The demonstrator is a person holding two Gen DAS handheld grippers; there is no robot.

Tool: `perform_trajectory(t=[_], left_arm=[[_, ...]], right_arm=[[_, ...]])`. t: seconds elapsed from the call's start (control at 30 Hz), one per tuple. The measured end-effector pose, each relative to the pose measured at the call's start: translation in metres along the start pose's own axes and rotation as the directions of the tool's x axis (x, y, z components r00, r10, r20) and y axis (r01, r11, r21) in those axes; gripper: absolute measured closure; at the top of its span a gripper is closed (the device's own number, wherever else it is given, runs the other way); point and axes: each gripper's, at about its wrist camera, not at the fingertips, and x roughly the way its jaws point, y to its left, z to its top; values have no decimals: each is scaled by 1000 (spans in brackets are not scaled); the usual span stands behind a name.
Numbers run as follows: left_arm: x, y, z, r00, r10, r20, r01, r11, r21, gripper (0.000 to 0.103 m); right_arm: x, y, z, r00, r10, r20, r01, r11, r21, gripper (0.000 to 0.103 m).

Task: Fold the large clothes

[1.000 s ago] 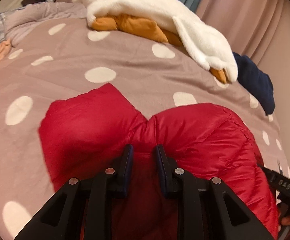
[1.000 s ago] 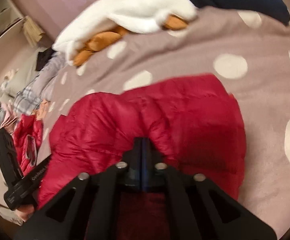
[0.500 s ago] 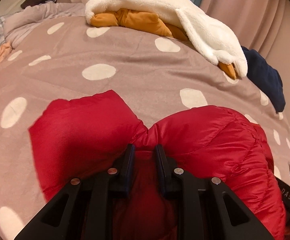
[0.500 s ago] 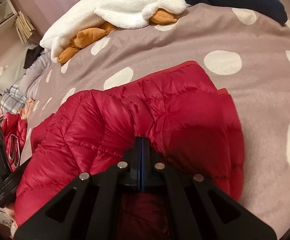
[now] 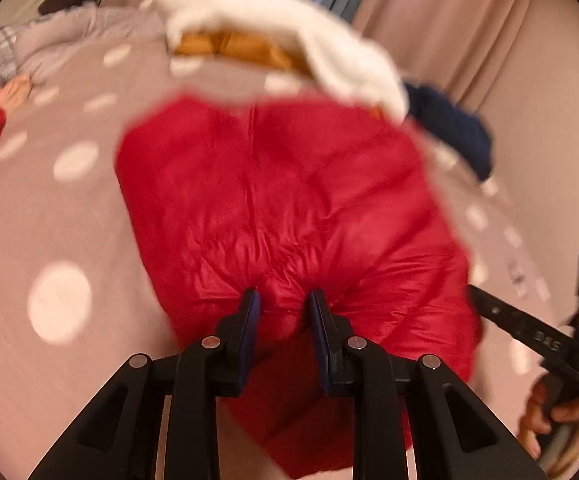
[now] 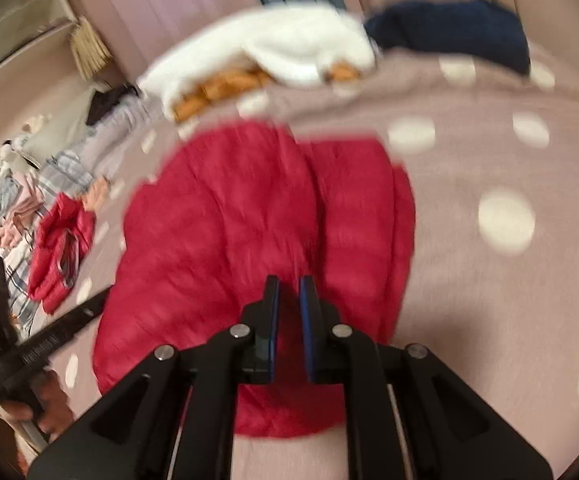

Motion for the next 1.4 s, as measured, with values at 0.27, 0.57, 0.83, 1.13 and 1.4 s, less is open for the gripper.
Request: perform_trajectory(t=[0.27,0.57,0.83,1.13,1.4], left_arm=[[15,-14,-11,998,56,10,-56,998,41,80],[-43,-2,5,1000,-20,22,21,997,-72,80],[-172,-26,-7,947,86,309,-100,994,32,80],[-265,-40,-32,865,102,491,-147,988,53,77],[-305,-42,-44,872,6,489,-54,995,83,31]], right_arm=[[35,-28,-39,999,-2,-45,5,997,78,100],[-14,7,-30,997,-76,29,76,997,-7,92],[-123,54,-28,975,-41,218,74,986,-148,92],[-240,74,-51,918,50,393,23,983,-180,44],[-293,91,-77,877,70,475,41,975,-219,14]])
